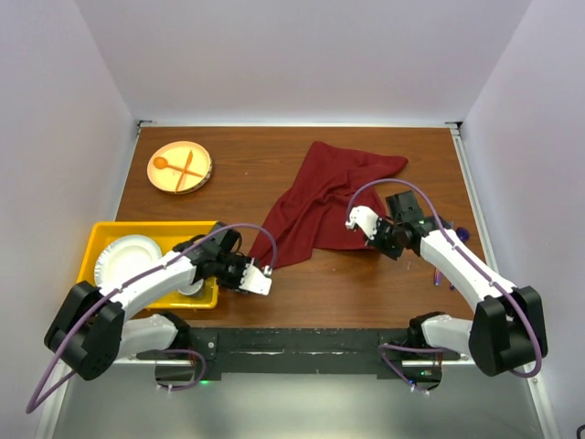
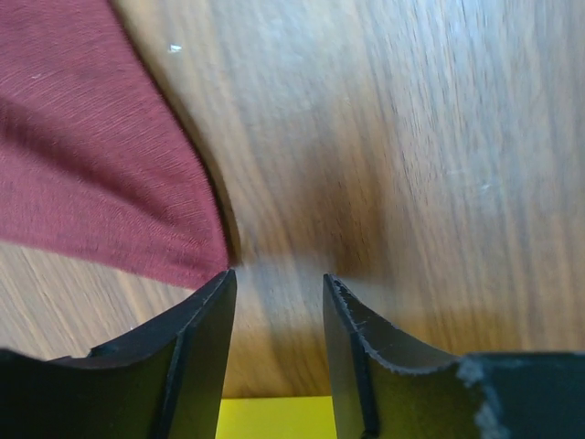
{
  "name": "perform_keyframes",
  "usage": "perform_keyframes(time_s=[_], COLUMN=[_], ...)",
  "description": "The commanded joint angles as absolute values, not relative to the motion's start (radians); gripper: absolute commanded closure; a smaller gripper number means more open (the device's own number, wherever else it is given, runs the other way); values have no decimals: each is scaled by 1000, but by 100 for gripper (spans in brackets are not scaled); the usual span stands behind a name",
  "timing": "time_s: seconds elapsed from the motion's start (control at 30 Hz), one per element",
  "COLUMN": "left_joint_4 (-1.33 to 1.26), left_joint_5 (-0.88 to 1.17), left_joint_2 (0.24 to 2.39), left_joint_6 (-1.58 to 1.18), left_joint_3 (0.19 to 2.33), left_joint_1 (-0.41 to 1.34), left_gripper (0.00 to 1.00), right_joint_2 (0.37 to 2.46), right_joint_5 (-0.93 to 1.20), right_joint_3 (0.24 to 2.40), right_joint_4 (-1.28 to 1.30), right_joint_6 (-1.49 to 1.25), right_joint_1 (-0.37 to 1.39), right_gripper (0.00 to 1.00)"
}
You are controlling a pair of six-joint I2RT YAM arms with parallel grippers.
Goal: Fold the napkin into a case and place the utensils inside
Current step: Flatten out the crumpled napkin at the center of the board.
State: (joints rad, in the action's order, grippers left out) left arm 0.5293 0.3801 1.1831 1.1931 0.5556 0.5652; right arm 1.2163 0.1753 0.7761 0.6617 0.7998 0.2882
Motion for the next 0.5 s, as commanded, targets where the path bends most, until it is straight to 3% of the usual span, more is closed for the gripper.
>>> perform_keyframes(time_s=[0.0, 0.47], left_joint_4=[388, 230], left_joint_5=[330, 285], left_joint_2=[1186, 1212], left_joint_6=[1301, 1344], left_joint_3=[529, 469], left_joint_1=[583, 583], left_gripper=[55, 57], right_joint_2=[1206, 1206], right_joint_5=[175, 178], right_joint_3=[813, 847], right_joint_4=[698, 710], right_joint_6=[764, 752], right_joint_1=[291, 291], right_gripper=[100, 100])
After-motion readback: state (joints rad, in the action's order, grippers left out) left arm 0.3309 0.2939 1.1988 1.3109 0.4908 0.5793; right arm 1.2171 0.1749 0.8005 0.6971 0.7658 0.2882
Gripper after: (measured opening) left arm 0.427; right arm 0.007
